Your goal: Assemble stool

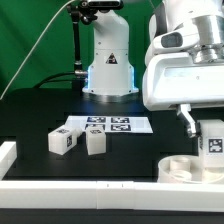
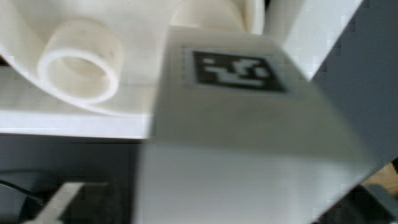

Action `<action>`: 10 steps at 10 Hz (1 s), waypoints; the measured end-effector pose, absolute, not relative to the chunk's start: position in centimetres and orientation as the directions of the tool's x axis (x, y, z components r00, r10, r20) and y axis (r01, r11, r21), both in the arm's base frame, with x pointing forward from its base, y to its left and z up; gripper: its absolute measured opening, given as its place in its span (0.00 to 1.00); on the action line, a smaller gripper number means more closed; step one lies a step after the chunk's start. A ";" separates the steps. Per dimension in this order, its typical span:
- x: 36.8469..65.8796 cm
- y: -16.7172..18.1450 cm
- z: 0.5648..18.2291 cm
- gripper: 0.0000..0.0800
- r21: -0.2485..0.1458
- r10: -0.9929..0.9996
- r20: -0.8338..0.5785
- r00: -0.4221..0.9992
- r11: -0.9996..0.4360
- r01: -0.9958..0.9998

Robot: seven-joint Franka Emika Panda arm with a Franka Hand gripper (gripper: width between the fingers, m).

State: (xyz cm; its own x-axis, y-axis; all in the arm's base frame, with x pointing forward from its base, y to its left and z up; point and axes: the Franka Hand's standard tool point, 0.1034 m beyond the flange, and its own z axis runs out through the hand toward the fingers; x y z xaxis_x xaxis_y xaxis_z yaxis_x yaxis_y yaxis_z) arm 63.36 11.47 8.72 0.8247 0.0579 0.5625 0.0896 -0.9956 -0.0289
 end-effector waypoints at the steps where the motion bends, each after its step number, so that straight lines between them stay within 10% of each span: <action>1: 63.5 11.4 8.9 0.77 -0.030 0.056 0.564 0.824 -0.996 0.088; 10: 63.9 10.3 12.0 0.81 -0.082 -0.019 0.460 0.888 -0.996 0.022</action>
Offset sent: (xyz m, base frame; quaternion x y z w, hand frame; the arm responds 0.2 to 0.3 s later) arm -0.0048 -0.0035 0.0174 0.0270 -0.0509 0.0781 0.9953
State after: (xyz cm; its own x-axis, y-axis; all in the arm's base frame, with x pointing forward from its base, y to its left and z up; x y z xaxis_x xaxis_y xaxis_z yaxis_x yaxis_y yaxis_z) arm 63.88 10.34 12.04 0.8879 -0.0187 0.4597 0.0216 -0.9964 -0.0822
